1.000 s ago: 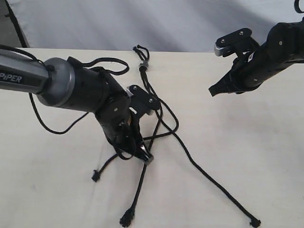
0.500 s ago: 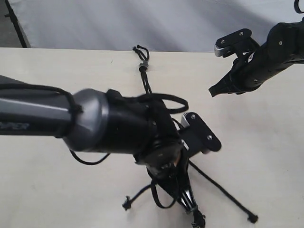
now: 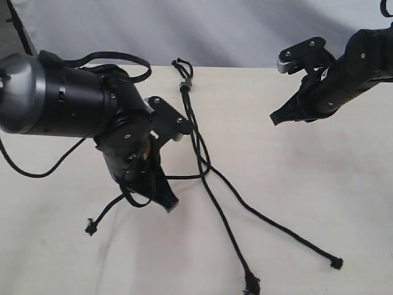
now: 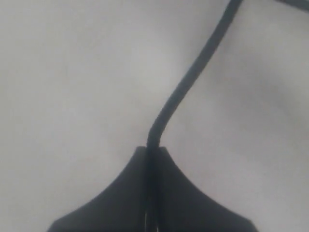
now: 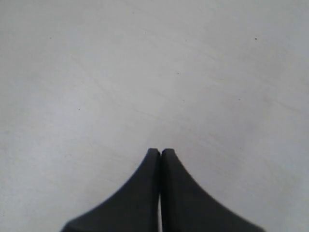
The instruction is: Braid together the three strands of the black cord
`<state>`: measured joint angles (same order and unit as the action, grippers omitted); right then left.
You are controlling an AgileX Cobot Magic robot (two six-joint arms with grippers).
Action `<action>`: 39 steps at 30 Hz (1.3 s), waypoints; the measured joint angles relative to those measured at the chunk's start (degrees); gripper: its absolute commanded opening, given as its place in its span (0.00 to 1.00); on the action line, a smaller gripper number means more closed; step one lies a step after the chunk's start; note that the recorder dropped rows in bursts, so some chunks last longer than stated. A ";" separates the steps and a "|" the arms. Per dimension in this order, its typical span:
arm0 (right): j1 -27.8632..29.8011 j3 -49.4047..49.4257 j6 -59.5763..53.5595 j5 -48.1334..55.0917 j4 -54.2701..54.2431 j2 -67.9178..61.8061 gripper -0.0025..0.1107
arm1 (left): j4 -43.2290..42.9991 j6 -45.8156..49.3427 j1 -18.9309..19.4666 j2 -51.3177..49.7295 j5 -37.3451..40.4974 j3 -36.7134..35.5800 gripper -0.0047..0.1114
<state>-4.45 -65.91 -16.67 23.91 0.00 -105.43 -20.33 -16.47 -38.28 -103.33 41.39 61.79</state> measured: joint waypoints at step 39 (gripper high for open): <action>-23.64 -3.76 4.21 23.09 -12.23 -0.11 0.62 | -23.95 -14.54 5.25 25.71 5.60 -2.64 0.05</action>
<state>-28.09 -69.67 -12.46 47.00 -12.23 -105.55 -44.28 -31.01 -33.03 -77.61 46.98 59.15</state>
